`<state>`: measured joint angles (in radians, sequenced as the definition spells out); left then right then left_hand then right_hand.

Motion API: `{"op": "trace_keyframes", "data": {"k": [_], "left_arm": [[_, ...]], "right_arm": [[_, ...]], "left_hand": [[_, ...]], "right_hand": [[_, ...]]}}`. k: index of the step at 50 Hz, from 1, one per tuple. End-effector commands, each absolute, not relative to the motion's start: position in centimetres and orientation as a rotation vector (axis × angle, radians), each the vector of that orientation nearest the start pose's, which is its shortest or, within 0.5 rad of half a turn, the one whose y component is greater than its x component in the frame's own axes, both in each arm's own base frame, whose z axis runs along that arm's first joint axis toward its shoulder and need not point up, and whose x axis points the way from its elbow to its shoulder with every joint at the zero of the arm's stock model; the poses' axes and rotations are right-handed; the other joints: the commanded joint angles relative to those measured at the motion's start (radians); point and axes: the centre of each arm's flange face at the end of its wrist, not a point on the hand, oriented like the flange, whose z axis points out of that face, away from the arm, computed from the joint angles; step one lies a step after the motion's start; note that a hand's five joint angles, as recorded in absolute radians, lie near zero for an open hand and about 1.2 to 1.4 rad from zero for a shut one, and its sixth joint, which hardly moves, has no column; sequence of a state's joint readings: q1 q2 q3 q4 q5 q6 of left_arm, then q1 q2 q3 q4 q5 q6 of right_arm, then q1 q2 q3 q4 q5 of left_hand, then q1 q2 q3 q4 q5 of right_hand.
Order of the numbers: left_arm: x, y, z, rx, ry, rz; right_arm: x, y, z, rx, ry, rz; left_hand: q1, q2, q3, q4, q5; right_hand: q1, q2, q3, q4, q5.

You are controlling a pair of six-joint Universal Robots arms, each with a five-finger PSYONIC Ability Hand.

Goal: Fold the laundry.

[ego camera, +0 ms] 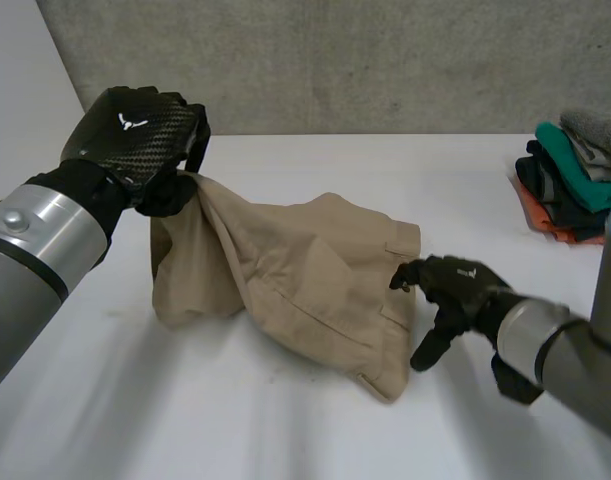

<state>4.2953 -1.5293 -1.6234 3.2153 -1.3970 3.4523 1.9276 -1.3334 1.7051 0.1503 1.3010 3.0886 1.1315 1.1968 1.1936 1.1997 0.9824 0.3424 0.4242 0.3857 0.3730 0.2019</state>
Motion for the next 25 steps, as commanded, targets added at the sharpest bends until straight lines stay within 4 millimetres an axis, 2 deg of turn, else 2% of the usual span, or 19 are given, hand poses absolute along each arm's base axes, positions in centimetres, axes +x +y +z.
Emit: {"op": "trace_keyframes", "data": {"k": [1, 5, 11, 18, 21, 22, 23, 25], "left_arm": [[-25.8, -21.5, 31.3, 1.016, 2.061, -2.423], [-25.8, -21.8, 31.5, 1.013, 2.056, -2.427], [-25.9, -22.0, 31.6, 1.011, 2.050, -2.432], [-25.9, -22.0, 31.7, 1.010, 2.049, -2.434], [-25.9, -21.9, 31.8, 1.009, 2.045, -2.438], [-25.9, -21.9, 31.9, 1.007, 2.043, -2.439], [-25.8, -21.9, 31.9, 1.007, 2.043, -2.439], [-25.8, -21.7, 32.0, 1.008, 2.047, -2.435]], "right_arm": [[25.7, -18.9, 17.6, -0.574, 2.239, -1.309], [27.2, -18.0, 16.5, -0.627, 2.220, -1.331], [28.1, -17.1, 14.8, -0.651, 2.259, -1.365], [29.9, -17.4, 13.1, -0.663, 2.244, -1.442], [30.4, -18.5, 12.8, -0.649, 2.242, -1.534], [30.4, -18.8, 12.7, -0.650, 2.246, -1.559], [30.4, -19.4, 12.7, -0.653, 2.257, -1.609], [30.3, -20.0, 13.3, -0.670, 2.252, -1.673]], "left_hand": [[0.265, 0.199, 0.203, 0.197, 0.239], [0.265, 0.199, 0.203, 0.197, 0.239], [0.265, 0.199, 0.203, 0.197, 0.239], [0.265, 0.199, 0.203, 0.197, 0.239], [0.265, 0.199, 0.203, 0.197, 0.239], [0.265, 0.199, 0.203, 0.197, 0.239], [0.265, 0.199, 0.203, 0.197, 0.239], [0.265, 0.199, 0.203, 0.197, 0.239]], "right_hand": [[-0.011, -0.093, -0.054, -0.041, -0.045], [-0.011, -0.093, -0.054, -0.041, -0.045], [-0.011, -0.093, -0.054, -0.041, -0.045], [0.097, 0.016, 0.054, 0.067, 0.063], [0.402, 0.320, 0.359, 0.371, 0.368], [0.598, 0.516, 0.555, 0.567, 0.564], [1.049, 0.968, 1.006, 1.019, 1.015], [1.054, 0.972, 1.011, 1.023, 1.020]]}}
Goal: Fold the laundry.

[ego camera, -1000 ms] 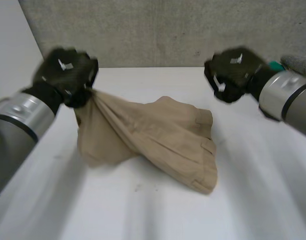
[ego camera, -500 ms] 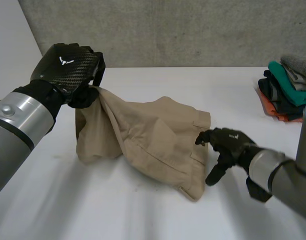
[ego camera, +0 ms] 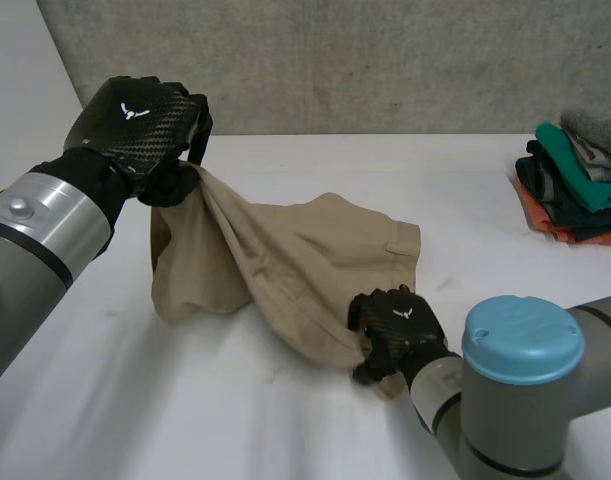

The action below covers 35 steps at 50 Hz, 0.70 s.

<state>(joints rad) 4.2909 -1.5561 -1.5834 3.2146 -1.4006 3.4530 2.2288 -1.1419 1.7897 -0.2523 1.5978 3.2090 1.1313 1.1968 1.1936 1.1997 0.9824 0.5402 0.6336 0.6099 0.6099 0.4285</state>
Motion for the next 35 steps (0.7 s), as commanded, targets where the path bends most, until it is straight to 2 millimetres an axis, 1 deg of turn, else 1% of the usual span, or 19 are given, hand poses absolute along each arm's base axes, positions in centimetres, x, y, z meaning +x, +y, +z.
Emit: {"op": "trace_keyframes", "data": {"k": [1, 3, 4, 6, 7, 8, 9, 12, 15, 16, 19, 22, 24, 27, 29, 30, 33, 34, 35], "left_arm": [[-25.7, -21.6, 31.8, 1.014, 2.054, -2.427], [-25.6, -21.5, 31.4, 1.025, 2.080, -2.398], [-25.5, -21.2, 31.0, 1.041, 2.116, -2.358], [-25.3, -21.0, 30.4, 1.051, 2.164, -2.309], [-25.2, -20.8, 30.0, 1.056, 2.195, -2.275], [-24.9, -20.6, 29.2, 1.068, 2.248, -2.214], [-24.8, -20.4, 28.8, 1.075, 2.275, -2.181], [-24.2, -19.9, 27.1, 1.102, 2.373, -2.043], [-23.9, -19.7, 25.6, 1.130, 2.433, -1.934], [-24.0, -19.8, 24.2, 1.163, 2.471, -1.851], [-24.2, -20.4, 21.6, 1.235, 2.497, -1.710], [-24.6, -21.1, 20.3, 1.296, 2.482, -1.650], [-25.2, -22.7, 19.7, 1.332, 2.427, -1.663], [-26.8, -26.6, 20.3, 1.302, 2.270, -1.801], [-27.3, -28.5, 21.2, 1.250, 2.182, -1.883], [-27.9, -30.8, 22.9, 1.163, 2.066, -1.996], [-28.8, -33.6, 26.6, 1.023, 1.859, -2.192], [-29.2, -35.1, 29.7, 0.929, 1.696, -2.335], [-29.4, -35.7, 31.3, 0.884, 1.612, -2.404]], "right_arm": [[30.3, -20.1, 13.6, -0.680, 2.246, -1.690], [30.3, -20.4, 15.2, -0.704, 2.208, -1.744], [30.3, -20.7, 17.8, -0.748, 2.140, -1.828], [29.8, -20.9, 20.5, -0.825, 2.091, -1.906], [29.3, -21.2, 21.7, -0.876, 2.085, -1.933], [28.2, -21.7, 23.7, -0.996, 2.089, -1.969], [27.5, -22.0, 24.4, -1.064, 2.106, -1.968], [25.5, -23.1, 25.7, -1.281, 2.193, -1.873], [24.6, -23.6, 26.4, -1.351, 2.260, -1.779], [24.5, -24.0, 25.9, -1.393, 2.310, -1.671], [24.8, -25.3, 25.1, -1.414, 2.356, -1.582], [25.6, -26.4, 25.3, -1.428, 2.318, -1.628], [26.3, -28.0, 25.4, -1.424, 2.281, -1.714], [27.7, -31.5, 25.0, -1.384, 2.184, -1.906], [28.3, -33.1, 25.2, -1.347, 2.121, -2.024], [28.9, -34.8, 26.3, -1.290, 2.016, -2.201], [30.0, -37.1, 29.3, -1.153, 1.788, -2.513], [30.4, -38.1, 31.7, -1.038, 1.614, -2.717], [30.6, -38.4, 33.0, -0.976, 1.523, -2.808]], "left_hand": [[0.265, 0.199, 0.203, 0.197, 0.239], [0.265, 0.199, 0.203, 0.197, 0.239], [0.265, 0.199, 0.203, 0.197, 0.239], [0.265, 0.199, 0.203, 0.197, 0.239], [0.265, 0.199, 0.203, 0.197, 0.239], [0.265, 0.199, 0.203, 0.197, 0.239], [0.265, 0.199, 0.203, 0.197, 0.239], [0.265, 0.199, 0.203, 0.197, 0.239], [0.265, 0.199, 0.203, 0.197, 0.239], [0.265, 0.199, 0.203, 0.197, 0.239], [0.265, 0.199, 0.203, 0.197, 0.239], [0.265, 0.199, 0.203, 0.197, 0.239], [0.265, 0.199, 0.203, 0.197, 0.239], [0.265, 0.199, 0.203, 0.197, 0.239], [0.265, 0.199, 0.203, 0.197, 0.239], [0.265, 0.199, 0.203, 0.197, 0.239], [0.265, 0.199, 0.203, 0.197, 0.239], [0.265, 0.199, 0.203, 0.197, 0.239], [0.265, 0.199, 0.203, 0.197, 0.239]], "right_hand": [[0.856, 0.763, 0.786, 0.786, 0.793], [0.856, 0.763, 0.786, 0.786, 0.793], [0.856, 0.763, 0.786, 0.786, 0.793], [0.856, 0.763, 0.786, 0.786, 0.793], [0.856, 0.763, 0.786, 0.786, 0.793], [0.856, 0.763, 0.786, 0.786, 0.793], [0.856, 0.763, 0.786, 0.786, 0.793], [0.856, 0.763, 0.786, 0.786, 0.793], [0.856, 0.763, 0.786, 0.786, 0.793], [0.856, 0.763, 0.786, 0.786, 0.793], [0.856, 0.763, 0.786, 0.786, 0.793], [0.856, 0.763, 0.786, 0.786, 0.793], [0.856, 0.763, 0.786, 0.786, 0.793], [0.856, 0.763, 0.786, 0.786, 0.793], [0.856, 0.763, 0.786, 0.786, 0.793], [0.856, 0.763, 0.786, 0.786, 0.793], [0.856, 0.763, 0.786, 0.786, 0.793], [0.856, 0.763, 0.786, 0.786, 0.793], [0.856, 0.763, 0.786, 0.786, 0.793]]}}
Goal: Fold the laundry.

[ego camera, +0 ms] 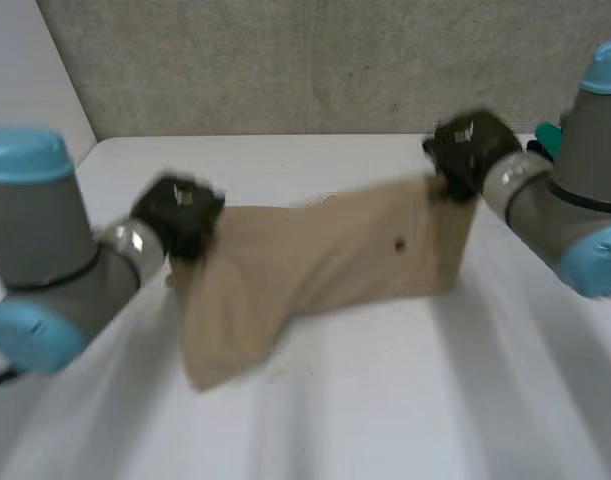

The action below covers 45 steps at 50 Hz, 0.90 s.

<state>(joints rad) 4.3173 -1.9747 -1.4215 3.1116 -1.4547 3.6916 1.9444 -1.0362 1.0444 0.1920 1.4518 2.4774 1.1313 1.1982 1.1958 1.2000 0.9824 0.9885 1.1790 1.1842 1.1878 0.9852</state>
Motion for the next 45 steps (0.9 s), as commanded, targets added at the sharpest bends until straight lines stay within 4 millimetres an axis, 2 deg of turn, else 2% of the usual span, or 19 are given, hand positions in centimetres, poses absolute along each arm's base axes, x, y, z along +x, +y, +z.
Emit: {"op": "trace_keyframes", "data": {"k": [1, 3, 4, 7, 10, 14, 18, 21, 22, 25, 28, 31, 33, 36, 38, 39, 42, 43, 45], "left_arm": [[-29.5, -36.1, 32.8, 0.834, 1.526, -2.472], [-29.4, -36.8, 37.2, 0.693, 1.269, -2.633], [-29.4, -36.8, 38.2, 0.654, 1.197, -2.672], [-29.3, -36.1, 41.6, 0.541, 0.971, -2.786], [-29.2, -35.4, 42.6, 0.515, 0.914, -2.813], [-29.1, -35.1, 40.8, 0.569, 1.019, -2.786], [-29.2, -34.6, 37.5, 0.661, 1.167, -2.747], [-29.1, -34.5, 33.7, 0.742, 1.303, -2.684], [-29.1, -34.2, 31.8, 0.778, 1.375, -2.645], [-29.0, -33.7, 29.0, 0.829, 1.477, -2.582], [-28.6, -32.2, 24.4, 0.918, 1.654, -2.461], [-28.4, -31.0, 22.1, 0.968, 1.738, -2.393], [-28.4, -29.7, 20.5, 1.021, 1.806, -2.338], [-28.4, -28.2, 20.4, 1.066, 1.855, -2.295], [-28.2, -27.3, 21.9, 1.073, 1.858, -2.291], [-27.7, -26.2, 23.8, 1.074, 1.861, -2.288], [-26.9, -24.4, 26.1, 1.088, 1.885, -2.265], [-26.3, -23.0, 27.4, 1.105, 1.906, -2.244], [-25.6, -21.5, 28.8, 1.115, 1.922, -2.225]], "right_arm": [[30.7, -38.7, 34.2, -0.918, 1.425, -2.887], [30.6, -39.0, 37.8, -0.737, 1.167, -3.065], [30.6, -38.9, 38.6, -0.698, 1.101, -3.100], [30.8, -38.6, 40.0, -0.654, 1.000, -3.129], [30.7, -38.6, 40.4, -0.629, 0.994, -3.115], [30.6, -38.7, 39.0, -0.668, 1.103, -3.044], [30.7, -38.6, 35.7, -0.758, 1.294, -2.939], [30.6, -38.6, 33.5, -0.807, 1.392, -2.875], [30.5, -38.4, 31.9, -0.841, 1.456, -2.830], [30.3, -38.0, 28.9, -0.914, 1.590, -2.738], [29.7, -36.6, 23.5, -1.056, 1.857, -2.513], [29.1, -35.0, 20.5, -1.160, 2.012, -2.333], [28.8, -34.4, 19.8, -1.189, 2.061, -2.270], [28.4, -33.4, 19.4, -1.232, 2.130, -2.174], [28.1, -32.8, 19.7, -1.250, 2.161, -2.128], [27.7, -32.0, 20.8, -1.267, 2.184, -2.093], [26.9, -30.3, 23.4, -1.307, 2.217, -2.041], [26.2, -29.0, 25.2, -1.340, 2.245, -2.000], [25.6, -27.5, 27.1, -1.378, 2.263, -1.962]], "left_hand": [[0.265, 0.198, 0.200, 0.196, 0.239], [0.265, 0.198, 0.200, 0.196, 0.239], [0.265, 0.198, 0.200, 0.196, 0.239], [0.265, 0.198, 0.200, 0.196, 0.239], [0.265, 0.198, 0.200, 0.196, 0.239], [0.265, 0.198, 0.200, 0.196, 0.239], [0.265, 0.198, 0.200, 0.196, 0.239], [0.265, 0.198, 0.200, 0.196, 0.239], [0.265, 0.198, 0.200, 0.196, 0.239], [0.265, 0.198, 0.200, 0.196, 0.239], [0.265, 0.198, 0.200, 0.196, 0.239], [0.265, 0.198, 0.200, 0.196, 0.239], [0.265, 0.198, 0.200, 0.196, 0.239], [0.265, 0.198, 0.200, 0.196, 0.239], [0.265, 0.198, 0.200, 0.196, 0.239], [0.265, 0.198, 0.200, 0.196, 0.239], [0.265, 0.198, 0.200, 0.196, 0.239], [0.265, 0.198, 0.200, 0.196, 0.239], [0.265, 0.198, 0.200, 0.196, 0.239]], "right_hand": [[0.408, 0.217, 0.212, 0.209, 0.237], [0.408, 0.217, 0.212, 0.209, 0.237], [0.408, 0.217, 0.212, 0.209, 0.237], [0.408, 0.217, 0.212, 0.209, 0.237], [0.408, 0.217, 0.212, 0.209, 0.237], [0.408, 0.217, 0.212, 0.209, 0.237], [0.408, 0.217, 0.212, 0.209, 0.237], [0.408, 0.217, 0.212, 0.209, 0.237], [0.408, 0.217, 0.212, 0.209, 0.237], [0.408, 0.217, 0.212, 0.209, 0.237], [0.408, 0.217, 0.212, 0.209, 0.237], [0.408, 0.217, 0.212, 0.209, 0.237], [0.408, 0.217, 0.212, 0.209, 0.237], [0.408, 0.217, 0.212, 0.209, 0.237], [0.408, 0.217, 0.212, 0.209, 0.237], [0.408, 0.217, 0.212, 0.209, 0.237], [0.408, 0.217, 0.212, 0.209, 0.237], [0.408, 0.217, 0.212, 0.209, 0.237], [0.408, 0.217, 0.212, 0.209, 0.237]]}}
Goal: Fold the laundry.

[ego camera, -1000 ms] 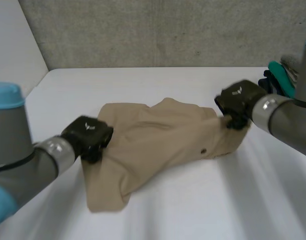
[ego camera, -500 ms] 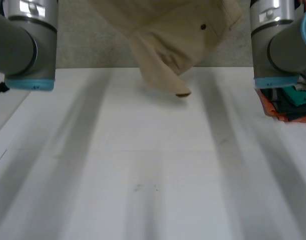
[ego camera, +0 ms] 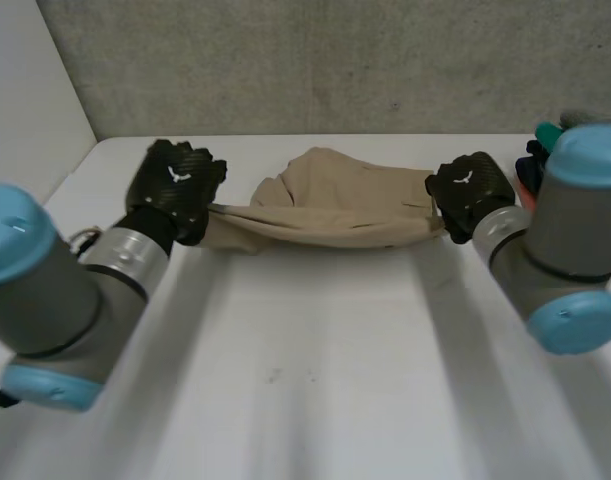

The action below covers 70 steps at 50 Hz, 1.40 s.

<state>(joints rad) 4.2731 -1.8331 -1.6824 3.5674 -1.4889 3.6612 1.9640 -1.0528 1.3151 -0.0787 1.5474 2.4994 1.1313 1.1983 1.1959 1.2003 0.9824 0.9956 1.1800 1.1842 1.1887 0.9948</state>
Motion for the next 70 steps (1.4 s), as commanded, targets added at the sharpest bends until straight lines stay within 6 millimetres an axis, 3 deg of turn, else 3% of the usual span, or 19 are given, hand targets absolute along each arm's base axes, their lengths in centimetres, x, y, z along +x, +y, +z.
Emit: {"op": "trace_keyframes", "data": {"k": [1, 2, 6, 9, 13, 20, 24, 27, 29, 33, 37, 42, 45, 47, 50, 54, 58, 65, 70], "left_arm": [[-25.3, -20.8, 29.6, 1.116, 1.925, -2.222], [-24.5, -19.2, 31.0, 1.121, 1.932, -2.213], [-23.2, -16.4, 32.5, 1.163, 1.959, -2.153], [-22.9, -15.9, 31.9, 1.209, 2.001, -2.075], [-23.3, -16.1, 29.5, 1.305, 2.077, -1.948], [-25.4, -20.8, 23.0, 1.400, 2.254, -1.685], [-27.1, -24.4, 21.1, 1.391, 2.251, -1.682], [-28.4, -28.2, 21.4, 1.334, 2.175, -1.787], [-29.0, -30.1, 22.3, 1.282, 2.108, -1.865], [-30.7, -34.5, 27.3, 1.126, 1.788, -2.167], [-31.6, -36.7, 36.5, 0.821, 1.256, -2.551], [-31.0, -35.5, 43.4, 0.554, 0.869, -2.746], [-30.4, -34.3, 45.3, 0.490, 0.809, -2.781], [-30.2, -33.9, 45.1, 0.497, 0.841, -2.782], [-29.8, -33.0, 44.3, 0.529, 0.894, -2.775], [-29.2, -32.0, 41.3, 0.606, 1.017, -2.723], [-29.4, -31.7, 36.5, 0.711, 1.197, -2.639], [-28.8, -30.0, 25.5, 0.923, 1.569, -2.398], [-28.3, -28.1, 18.6, 1.072, 1.791, -2.186]], "right_arm": [[25.3, -26.8, 28.0, -1.395, 2.269, -1.949], [24.6, -25.2, 29.8, -1.427, 2.277, -1.927], [23.4, -21.8, 33.2, -1.496, 2.252, -1.904], [23.3, -20.6, 34.0, -1.534, 2.204, -1.895], [23.6, -20.2, 32.7, -1.566, 2.190, -1.814], [24.9, -23.5, 25.8, -1.617, 2.316, -1.507], [26.3, -26.5, 23.6, -1.616, 2.326, -1.547], [27.2, -29.6, 23.3, -1.573, 2.317, -1.714], [27.7, -31.4, 23.8, -1.532, 2.290, -1.845], [29.0, -35.5, 27.4, -1.350, 2.118, -2.278], [29.9, -38.0, 35.4, -0.940, 1.712, -2.830], [29.4, -36.8, 42.4, -0.606, 1.291, -3.141], [29.3, -35.7, 44.4, -0.539, 1.160, -3.194], [29.5, -35.2, 44.7, -0.538, 1.147, -3.189], [30.3, -34.8, 43.7, -0.586, 1.174, -3.149], [31.1, -34.6, 40.0, -0.747, 1.332, -3.023], [31.4, -34.8, 35.3, -0.898, 1.497, -2.881], [31.4, -34.2, 22.4, -1.190, 1.895, -2.479], [30.8, -32.9, 16.1, -1.329, 2.101, -2.206]], "left_hand": [[0.265, 0.198, 0.200, 0.196, 0.239], [0.265, 0.198, 0.200, 0.196, 0.239], [0.265, 0.198, 0.200, 0.196, 0.239], [0.265, 0.198, 0.200, 0.196, 0.239], [0.265, 0.198, 0.200, 0.196, 0.239], [0.265, 0.198, 0.200, 0.196, 0.239], [0.265, 0.198, 0.200, 0.196, 0.239], [0.265, 0.198, 0.200, 0.196, 0.239], [0.265, 0.198, 0.200, 0.196, 0.239], [0.265, 0.198, 0.200, 0.196, 0.239], [0.265, 0.198, 0.200, 0.196, 0.239], [0.265, 0.198, 0.200, 0.196, 0.239], [0.265, 0.198, 0.200, 0.196, 0.239], [0.265, 0.198, 0.200, 0.196, 0.239], [0.265, 0.198, 0.200, 0.196, 0.239], [0.265, 0.198, 0.200, 0.196, 0.239], [0.265, 0.198, 0.200, 0.196, 0.239], [0.265, 0.198, 0.200, 0.196, 0.239], [0.265, 0.198, 0.200, 0.196, 0.239]], "right_hand": [[0.401, 0.216, 0.212, 0.208, 0.227], [0.401, 0.216, 0.212, 0.208, 0.227], [0.401, 0.216, 0.212, 0.208, 0.227], [0.401, 0.216, 0.212, 0.208, 0.227], [0.401, 0.216, 0.212, 0.208, 0.227], [0.401, 0.216, 0.212, 0.208, 0.227], [0.401, 0.216, 0.212, 0.208, 0.227], [0.401, 0.216, 0.212, 0.208, 0.227], [0.401, 0.216, 0.212, 0.208, 0.227], [0.401, 0.216, 0.212, 0.208, 0.227], [0.401, 0.216, 0.212, 0.208, 0.227], [0.401, 0.216, 0.212, 0.208, 0.227], [0.401, 0.216, 0.212, 0.208, 0.227], [0.401, 0.216, 0.212, 0.208, 0.227], [0.401, 0.216, 0.212, 0.208, 0.227], [0.401, 0.216, 0.212, 0.208, 0.227], [0.401, 0.216, 0.212, 0.208, 0.227], [0.401, 0.216, 0.212, 0.208, 0.227], [0.401, 0.216, 0.212, 0.208, 0.227]]}}
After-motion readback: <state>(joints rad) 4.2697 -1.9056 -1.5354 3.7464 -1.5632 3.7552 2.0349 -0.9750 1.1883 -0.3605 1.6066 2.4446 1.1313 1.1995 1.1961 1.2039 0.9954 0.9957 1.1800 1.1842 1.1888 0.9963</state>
